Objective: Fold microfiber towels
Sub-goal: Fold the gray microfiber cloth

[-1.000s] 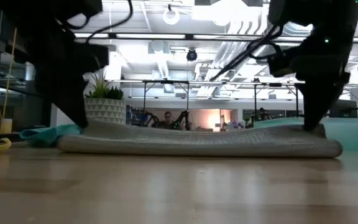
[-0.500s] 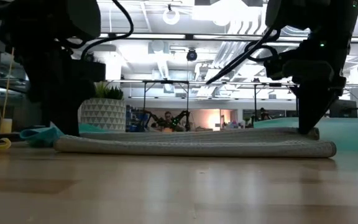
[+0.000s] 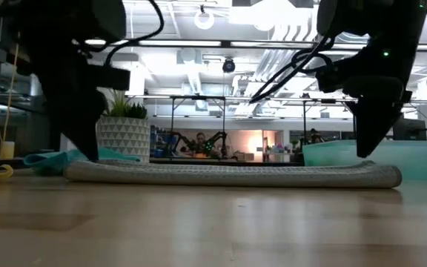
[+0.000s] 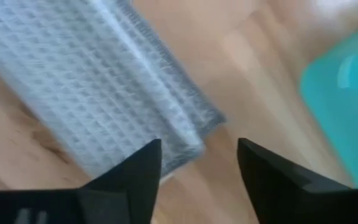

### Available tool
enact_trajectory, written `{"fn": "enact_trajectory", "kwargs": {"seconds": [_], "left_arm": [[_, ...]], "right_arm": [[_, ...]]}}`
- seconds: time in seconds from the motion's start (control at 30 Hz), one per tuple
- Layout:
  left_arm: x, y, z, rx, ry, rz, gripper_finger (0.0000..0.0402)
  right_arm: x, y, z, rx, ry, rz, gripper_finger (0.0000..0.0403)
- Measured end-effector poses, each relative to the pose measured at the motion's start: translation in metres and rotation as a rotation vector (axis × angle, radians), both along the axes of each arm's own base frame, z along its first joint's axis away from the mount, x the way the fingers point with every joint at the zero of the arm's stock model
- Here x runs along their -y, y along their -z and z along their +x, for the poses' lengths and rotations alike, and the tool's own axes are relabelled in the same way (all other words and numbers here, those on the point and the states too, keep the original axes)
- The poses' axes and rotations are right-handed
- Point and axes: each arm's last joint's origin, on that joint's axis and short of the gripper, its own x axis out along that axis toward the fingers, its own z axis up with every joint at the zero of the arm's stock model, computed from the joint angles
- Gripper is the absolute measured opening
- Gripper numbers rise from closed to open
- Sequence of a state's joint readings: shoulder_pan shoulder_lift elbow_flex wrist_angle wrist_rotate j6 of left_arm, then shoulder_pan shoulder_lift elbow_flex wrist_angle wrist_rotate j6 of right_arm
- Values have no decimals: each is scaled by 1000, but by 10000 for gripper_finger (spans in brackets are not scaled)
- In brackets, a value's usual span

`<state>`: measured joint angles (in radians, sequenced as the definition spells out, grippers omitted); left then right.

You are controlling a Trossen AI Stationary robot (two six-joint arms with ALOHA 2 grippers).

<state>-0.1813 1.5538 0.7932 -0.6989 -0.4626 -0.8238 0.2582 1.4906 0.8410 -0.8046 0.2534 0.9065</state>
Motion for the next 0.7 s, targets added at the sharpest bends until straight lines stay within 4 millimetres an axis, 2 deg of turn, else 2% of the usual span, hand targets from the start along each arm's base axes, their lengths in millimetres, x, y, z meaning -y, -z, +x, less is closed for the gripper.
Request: {"fn": "enact_trajectory", "kwargs": {"seconds": [0.17, 0.3, 0.4, 0.53, 0.63, 0.7], "left_arm": [[-15, -27, -4, -11, 75, 58, 164], [-26, -50, -16, -14, 132, 74, 190], [-29, -62, -25, 38, 142, 7, 200], [-26, -57, -37, 161, 131, -146, 201], [-22, -46, -42, 273, 135, -265, 202], [-19, -39, -45, 342, 141, -308, 202]], "right_arm": [[9, -17, -1, -48, -23, -63, 240], [11, -33, -6, -45, -115, -60, 245], [5, -40, -17, -19, -165, -1, 245], [0, -37, -44, 27, -77, 88, 245], [-3, -25, -62, 149, 63, 215, 245], [-6, -18, -67, 286, 163, 319, 245]]}}
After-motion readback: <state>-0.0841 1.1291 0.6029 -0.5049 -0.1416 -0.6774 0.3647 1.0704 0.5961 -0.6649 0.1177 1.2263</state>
